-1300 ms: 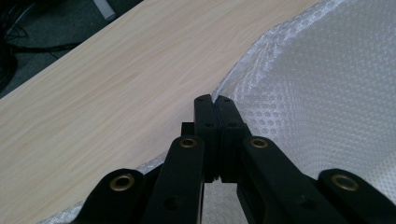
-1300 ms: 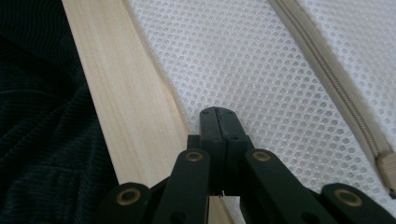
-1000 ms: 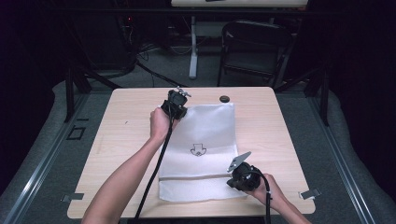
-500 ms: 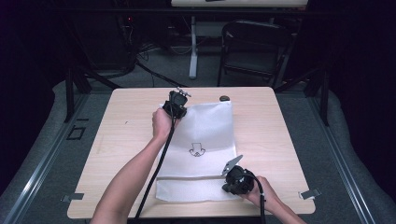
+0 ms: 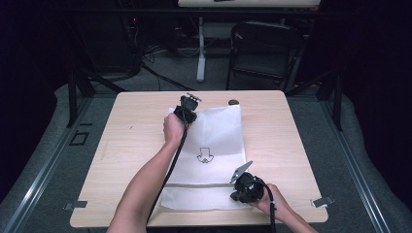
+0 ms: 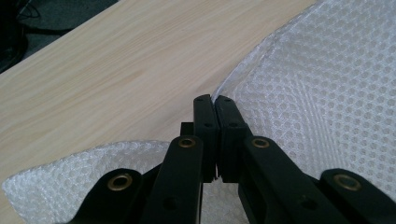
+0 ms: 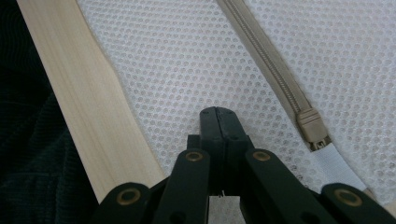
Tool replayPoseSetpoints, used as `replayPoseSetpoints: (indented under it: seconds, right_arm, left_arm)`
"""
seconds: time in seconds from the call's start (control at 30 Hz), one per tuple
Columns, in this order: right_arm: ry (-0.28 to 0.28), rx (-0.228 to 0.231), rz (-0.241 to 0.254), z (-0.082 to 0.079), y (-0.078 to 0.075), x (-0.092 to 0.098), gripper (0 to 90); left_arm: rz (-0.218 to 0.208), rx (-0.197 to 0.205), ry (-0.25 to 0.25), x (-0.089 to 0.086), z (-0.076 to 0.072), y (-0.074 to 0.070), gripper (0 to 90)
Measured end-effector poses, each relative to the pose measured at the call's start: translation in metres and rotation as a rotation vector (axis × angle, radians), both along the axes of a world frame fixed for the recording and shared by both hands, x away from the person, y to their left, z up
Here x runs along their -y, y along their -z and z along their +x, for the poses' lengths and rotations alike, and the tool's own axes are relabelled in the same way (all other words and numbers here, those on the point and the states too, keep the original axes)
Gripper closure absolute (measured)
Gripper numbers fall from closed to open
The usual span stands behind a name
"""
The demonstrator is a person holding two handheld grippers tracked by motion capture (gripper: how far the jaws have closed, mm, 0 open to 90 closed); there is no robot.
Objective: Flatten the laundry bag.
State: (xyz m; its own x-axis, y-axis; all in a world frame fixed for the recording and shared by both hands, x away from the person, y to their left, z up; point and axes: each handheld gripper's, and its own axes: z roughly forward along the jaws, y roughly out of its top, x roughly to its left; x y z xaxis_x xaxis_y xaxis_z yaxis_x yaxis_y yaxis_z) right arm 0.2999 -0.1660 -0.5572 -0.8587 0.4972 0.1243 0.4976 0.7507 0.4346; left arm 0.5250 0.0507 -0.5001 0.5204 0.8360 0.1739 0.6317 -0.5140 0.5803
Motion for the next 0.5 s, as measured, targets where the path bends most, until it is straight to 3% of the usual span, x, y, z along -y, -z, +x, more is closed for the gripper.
replayPoseSetpoints:
  seconds: [0.33,0.4,0.43,0.5]
  right_arm:
    - [0.005,-0.006,0.005,0.0,0.0,0.0,90.0]
    - [-0.011,-0.001,-0.029,0.001,-0.002,0.0,90.0]
    - [0.007,-0.01,0.008,0.0,0.001,0.0,90.0]
    - [-0.004,-0.017,-0.003,0.001,0.0,0.001,90.0]
  left_arm:
    - [-0.024,0.0,-0.007,0.001,0.01,0.007,85.7]
    - [-0.028,0.007,-0.011,-0.001,0.012,0.006,84.5]
    - [-0.033,0.008,-0.014,-0.002,0.013,0.006,84.5]
    - [-0.049,0.012,-0.012,-0.005,0.015,0.005,82.0]
